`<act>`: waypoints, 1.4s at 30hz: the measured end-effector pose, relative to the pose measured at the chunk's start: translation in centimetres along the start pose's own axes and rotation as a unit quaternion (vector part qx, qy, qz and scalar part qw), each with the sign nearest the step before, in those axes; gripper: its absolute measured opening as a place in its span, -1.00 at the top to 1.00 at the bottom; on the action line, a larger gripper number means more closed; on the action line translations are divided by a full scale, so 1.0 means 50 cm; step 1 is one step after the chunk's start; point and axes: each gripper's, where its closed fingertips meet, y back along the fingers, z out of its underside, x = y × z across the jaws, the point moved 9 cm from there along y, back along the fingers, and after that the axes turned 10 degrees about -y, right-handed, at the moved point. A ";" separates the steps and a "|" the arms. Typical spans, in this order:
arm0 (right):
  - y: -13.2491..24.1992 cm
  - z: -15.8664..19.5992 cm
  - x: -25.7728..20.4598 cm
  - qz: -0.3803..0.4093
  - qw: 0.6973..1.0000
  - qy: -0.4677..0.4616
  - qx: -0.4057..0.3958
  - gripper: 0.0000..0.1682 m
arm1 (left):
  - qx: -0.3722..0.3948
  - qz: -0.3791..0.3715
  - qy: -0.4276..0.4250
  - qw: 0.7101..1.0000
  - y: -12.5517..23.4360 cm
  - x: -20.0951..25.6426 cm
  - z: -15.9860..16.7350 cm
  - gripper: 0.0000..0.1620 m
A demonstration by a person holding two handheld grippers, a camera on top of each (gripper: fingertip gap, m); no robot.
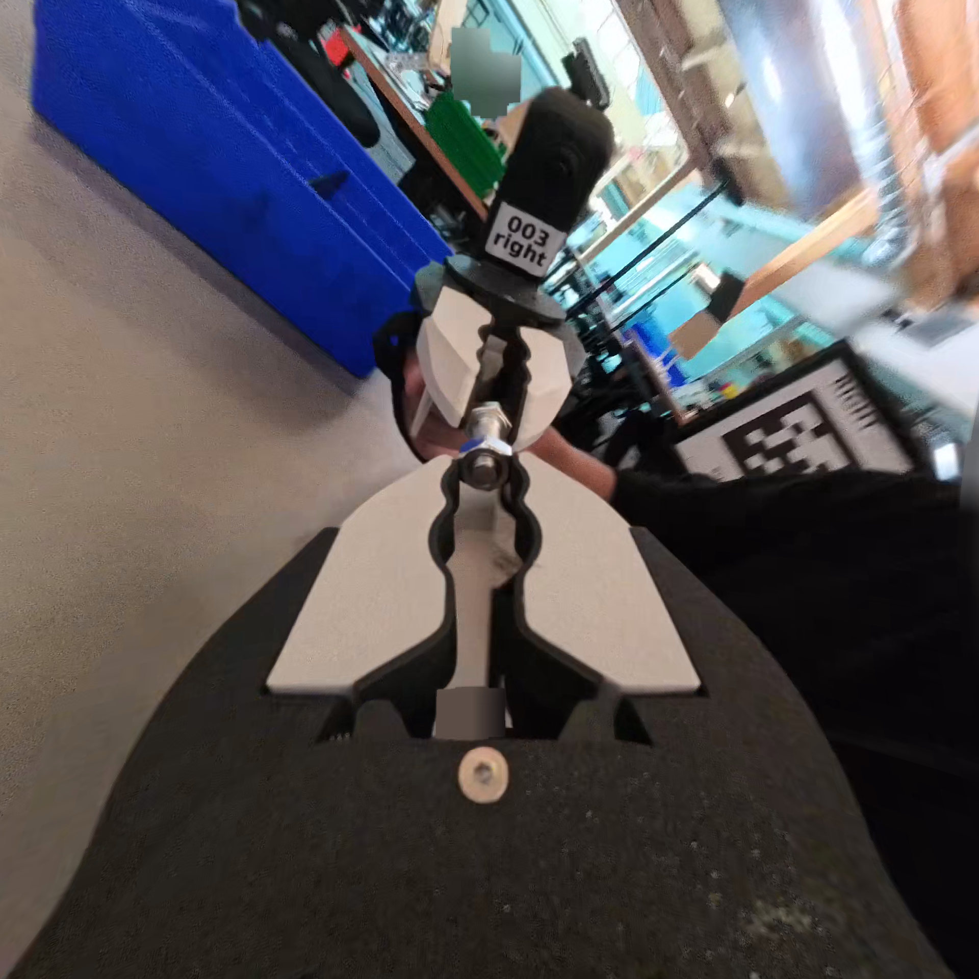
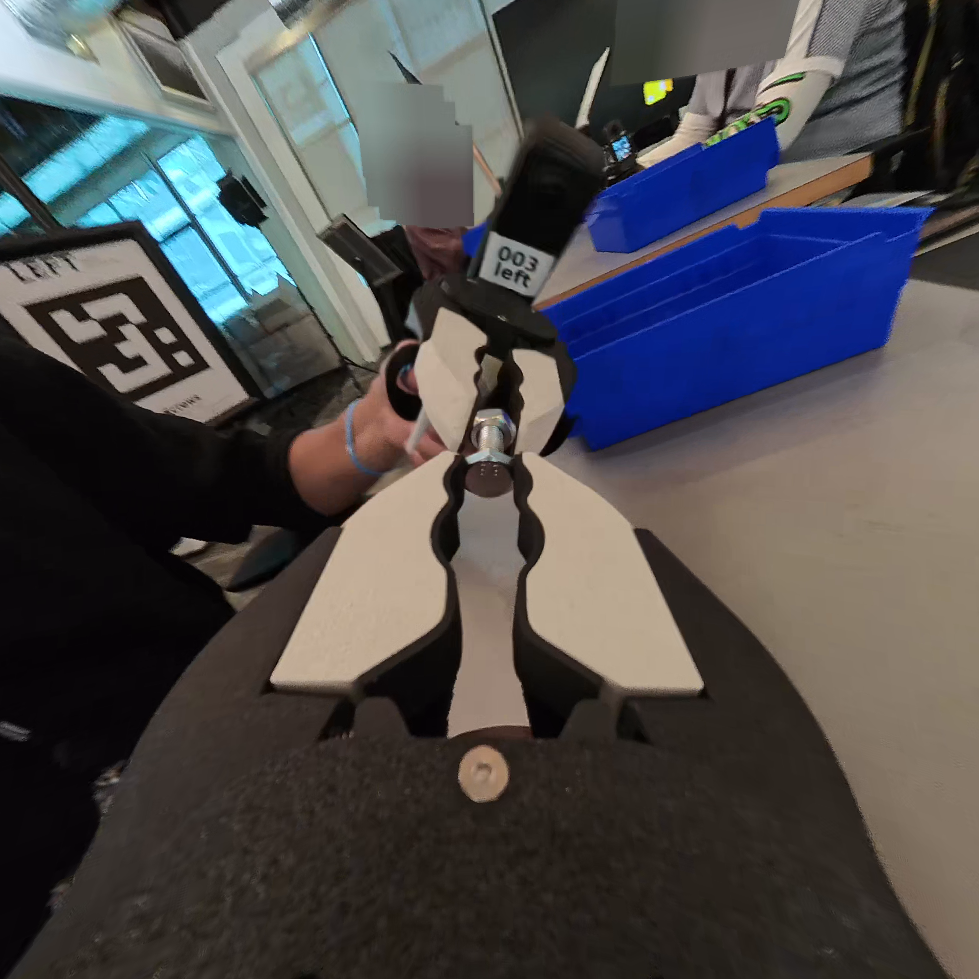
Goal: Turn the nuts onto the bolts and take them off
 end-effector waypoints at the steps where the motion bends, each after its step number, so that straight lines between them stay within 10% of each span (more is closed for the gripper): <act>1: 0.001 0.001 0.000 0.014 1.000 0.016 -0.003 0.79 | 0.011 0.022 0.072 0.997 -0.002 -0.011 0.006 0.79; 4: 0.005 0.000 0.003 0.013 1.000 0.010 0.000 0.79 | 0.024 0.060 0.119 0.991 -0.007 -0.023 0.015 0.79; 9: 0.005 -0.003 0.008 -0.020 0.999 -0.037 0.014 0.79 | -0.050 -0.047 -0.141 0.988 -0.006 0.016 -0.007 0.19; 12: -0.001 0.001 0.008 -0.048 0.997 -0.066 0.001 0.79 | -0.087 -0.148 -0.317 0.933 -0.008 0.041 0.009 0.29; 17: -0.009 0.008 0.006 -0.062 0.995 -0.078 -0.008 0.79 | -0.074 -0.132 -0.362 0.920 -0.007 0.058 0.012 0.78; 23: -0.008 0.008 -0.002 -0.029 0.999 -0.016 -0.004 0.79 | -0.021 -0.001 -0.075 0.997 0.004 0.015 -0.001 0.78; 26: -0.007 0.006 -0.006 -0.002 1.000 0.021 -0.004 0.79 | 0.028 0.115 0.153 0.981 0.002 -0.031 0.014 0.79; 28: -0.006 0.006 -0.004 -0.001 1.000 0.014 -0.006 0.79 | 0.028 0.137 0.162 0.977 -0.003 -0.041 0.023 0.78; 33: 0.002 -0.001 0.003 -0.020 0.999 -0.031 0.018 0.79 | -0.049 -0.045 -0.135 0.989 0.002 -0.003 -0.001 0.26; 36: 0.003 -0.003 0.003 -0.040 0.998 -0.053 0.015 0.79 | -0.084 -0.142 -0.292 0.942 0.001 0.031 0.009 0.29; 42: -0.006 0.005 0.002 -0.047 0.997 -0.060 0.002 0.79 | -0.075 -0.123 -0.340 0.929 0.001 0.050 0.008 0.77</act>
